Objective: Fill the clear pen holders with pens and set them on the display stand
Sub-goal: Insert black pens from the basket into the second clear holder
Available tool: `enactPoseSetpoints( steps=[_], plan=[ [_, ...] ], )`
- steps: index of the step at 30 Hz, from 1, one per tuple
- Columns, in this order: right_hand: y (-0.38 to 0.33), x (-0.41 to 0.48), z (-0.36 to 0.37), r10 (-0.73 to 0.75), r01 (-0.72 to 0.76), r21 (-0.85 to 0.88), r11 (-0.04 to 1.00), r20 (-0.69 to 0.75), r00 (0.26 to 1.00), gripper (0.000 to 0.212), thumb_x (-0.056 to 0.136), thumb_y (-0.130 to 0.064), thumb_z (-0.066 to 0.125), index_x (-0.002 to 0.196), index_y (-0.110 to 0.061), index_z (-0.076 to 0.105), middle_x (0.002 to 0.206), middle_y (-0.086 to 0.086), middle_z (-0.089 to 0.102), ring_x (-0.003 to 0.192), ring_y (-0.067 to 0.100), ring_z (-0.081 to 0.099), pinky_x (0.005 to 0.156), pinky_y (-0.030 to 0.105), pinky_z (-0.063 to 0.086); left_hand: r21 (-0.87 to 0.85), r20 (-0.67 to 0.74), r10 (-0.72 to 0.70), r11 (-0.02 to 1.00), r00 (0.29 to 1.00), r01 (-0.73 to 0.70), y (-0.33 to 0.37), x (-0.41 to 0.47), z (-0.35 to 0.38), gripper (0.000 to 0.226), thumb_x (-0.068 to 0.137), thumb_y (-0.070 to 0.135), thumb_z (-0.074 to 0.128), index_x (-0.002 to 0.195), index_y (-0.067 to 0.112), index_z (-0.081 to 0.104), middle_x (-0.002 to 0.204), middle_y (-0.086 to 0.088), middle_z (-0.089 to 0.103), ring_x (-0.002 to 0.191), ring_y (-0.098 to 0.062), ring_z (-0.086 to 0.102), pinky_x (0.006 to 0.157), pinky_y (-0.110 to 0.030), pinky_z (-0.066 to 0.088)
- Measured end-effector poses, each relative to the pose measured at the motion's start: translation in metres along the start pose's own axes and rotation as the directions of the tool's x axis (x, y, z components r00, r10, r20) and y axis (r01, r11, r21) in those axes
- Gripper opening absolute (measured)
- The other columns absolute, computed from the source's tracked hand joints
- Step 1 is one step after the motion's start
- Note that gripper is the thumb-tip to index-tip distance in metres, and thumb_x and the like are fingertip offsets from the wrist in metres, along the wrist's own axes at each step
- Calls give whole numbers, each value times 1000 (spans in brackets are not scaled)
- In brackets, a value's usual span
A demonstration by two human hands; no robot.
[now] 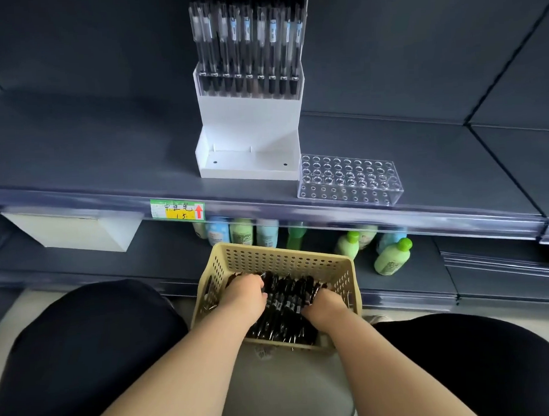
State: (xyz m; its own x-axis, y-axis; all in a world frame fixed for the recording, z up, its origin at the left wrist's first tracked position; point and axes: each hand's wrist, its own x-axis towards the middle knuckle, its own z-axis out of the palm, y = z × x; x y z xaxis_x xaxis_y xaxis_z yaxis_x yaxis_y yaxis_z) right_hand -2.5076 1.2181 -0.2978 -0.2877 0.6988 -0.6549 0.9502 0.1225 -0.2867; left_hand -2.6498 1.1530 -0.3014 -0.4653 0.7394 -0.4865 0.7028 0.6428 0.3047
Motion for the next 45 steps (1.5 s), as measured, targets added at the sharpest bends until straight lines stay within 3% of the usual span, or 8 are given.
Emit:
enactPoseSetpoints(
  steps=[10, 14, 17, 22, 26, 30, 40, 45],
  plan=[
    [1, 33, 19, 121, -133, 236, 963, 66, 990, 21, 88, -34, 61, 91, -14, 58, 77, -2, 54, 81, 18, 54, 79, 29, 47, -132, -7, -157, 979, 988, 155, -4, 23, 34, 25, 95, 27, 51, 112, 12, 62, 114, -5, 63, 104, -24, 59, 80, -29, 46],
    [-4, 38, 25, 105, -127, 238, 963, 102, 989, 24, 89, -30, 58, 101, -9, 61, 93, 5, 63, 84, 19, 57, 78, 26, 46, -237, 32, -177, 955, 984, 180, -5, 24, 31, 27, 96, 24, 46, 111, 10, 64, 110, -7, 65, 94, -23, 59, 78, -28, 46],
    [-4, 36, 23, 106, -148, 270, 951, 165, 981, 13, 89, -18, 53, 79, -11, 55, 74, 6, 61, 62, 17, 57, 61, 26, 49, -295, 55, -202, 932, 978, 209, -7, 24, 27, 28, 96, 22, 46, 113, 9, 64, 108, -7, 64, 93, -23, 60, 75, -27, 45],
    [-9, 17, 12, 47, -104, 304, 947, 189, 981, 8, 89, -13, 54, 88, -5, 54, 64, 8, 58, 49, 16, 52, 43, 23, 39, -402, 75, -168, 897, 983, 184, -10, 10, 20, 34, 93, 11, 51, 127, 14, 58, 125, -5, 59, 110, -23, 58, 96, -31, 46],
    [-19, -1, -5, -122, 118, 299, 947, -4, 992, 10, 88, -19, 55, 90, -10, 59, 76, 6, 61, 72, 23, 59, 64, 31, 50, -593, 27, -115, 798, 993, 108, 0, -4, 7, 29, 92, 10, 56, 121, 11, 58, 112, -4, 64, 96, -19, 64, 88, -32, 49],
    [-32, -25, -53, -207, 264, 263, 928, -225, 952, 24, 89, -23, 52, 107, -8, 61, 84, 7, 66, 62, 16, 56, 50, 20, 40, -644, -150, 26, 756, 988, -117, 22, -24, -21, 26, 87, 15, 64, 112, 19, 59, 105, 7, 62, 97, -11, 59, 84, -23, 43],
    [-24, -70, -226, -177, 612, 384, 691, -731, 659, 8, 85, -27, 57, 80, -21, 58, 75, -5, 70, 76, 21, 68, 76, 45, 55, -626, -489, 267, 555, 831, -547, 105, -43, -124, 26, 86, 15, 65, 94, 38, 56, 95, 23, 61, 89, 13, 56, 76, -3, 43],
    [-1, -51, -270, -115, 551, 229, 803, -846, 520, 15, 90, -31, 55, 84, -18, 58, 77, -7, 62, 78, 17, 56, 65, 24, 34, -562, -583, 307, 516, 752, -646, 151, -26, -147, 25, 86, 15, 64, 96, 37, 55, 95, 18, 64, 87, 13, 57, 73, 1, 42]
  ],
)
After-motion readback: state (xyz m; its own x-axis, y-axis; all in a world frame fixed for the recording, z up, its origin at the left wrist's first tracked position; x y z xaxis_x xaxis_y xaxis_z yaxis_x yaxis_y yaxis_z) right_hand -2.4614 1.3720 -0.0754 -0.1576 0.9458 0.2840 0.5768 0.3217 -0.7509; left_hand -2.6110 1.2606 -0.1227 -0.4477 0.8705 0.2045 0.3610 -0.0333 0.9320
